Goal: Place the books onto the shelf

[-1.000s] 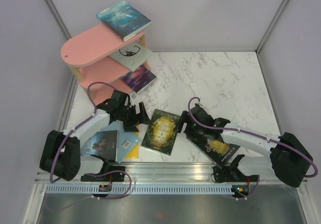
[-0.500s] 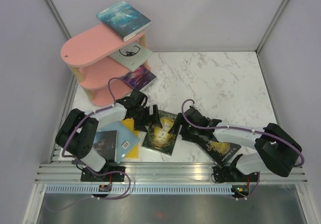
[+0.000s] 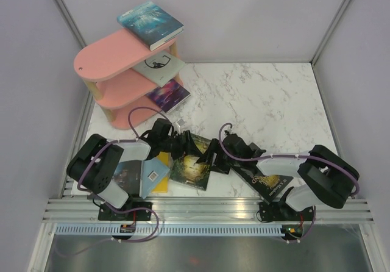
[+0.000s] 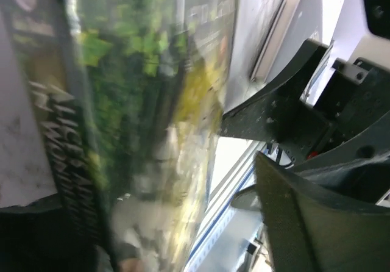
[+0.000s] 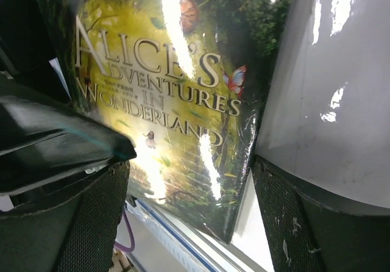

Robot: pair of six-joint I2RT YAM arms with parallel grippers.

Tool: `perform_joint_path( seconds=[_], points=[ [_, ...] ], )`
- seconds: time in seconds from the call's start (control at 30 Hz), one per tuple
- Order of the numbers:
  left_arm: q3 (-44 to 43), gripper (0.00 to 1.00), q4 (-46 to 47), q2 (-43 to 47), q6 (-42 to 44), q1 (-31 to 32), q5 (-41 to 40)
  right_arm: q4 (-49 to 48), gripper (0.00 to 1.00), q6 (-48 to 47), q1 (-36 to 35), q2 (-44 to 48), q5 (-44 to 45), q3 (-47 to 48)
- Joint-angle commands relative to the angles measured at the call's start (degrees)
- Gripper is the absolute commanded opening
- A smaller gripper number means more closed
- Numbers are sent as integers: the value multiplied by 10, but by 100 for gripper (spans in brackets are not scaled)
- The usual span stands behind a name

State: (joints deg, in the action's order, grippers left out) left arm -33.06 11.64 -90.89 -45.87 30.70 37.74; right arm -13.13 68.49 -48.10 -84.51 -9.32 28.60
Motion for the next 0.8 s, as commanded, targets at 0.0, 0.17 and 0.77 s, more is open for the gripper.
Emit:
perform_joint_path(
  seconds=[0.0,0.17,0.77],
  points=[
    [37,74,1,18,-26,32,83,65,86,9,3,-28,64,-52],
    [39,12,-33,47,-20,28,74,82,86,23,4,34,76,-86],
    [-39,2,-143,257,-78,9,47,220,88,59,4,326,106,-76]
  ],
)
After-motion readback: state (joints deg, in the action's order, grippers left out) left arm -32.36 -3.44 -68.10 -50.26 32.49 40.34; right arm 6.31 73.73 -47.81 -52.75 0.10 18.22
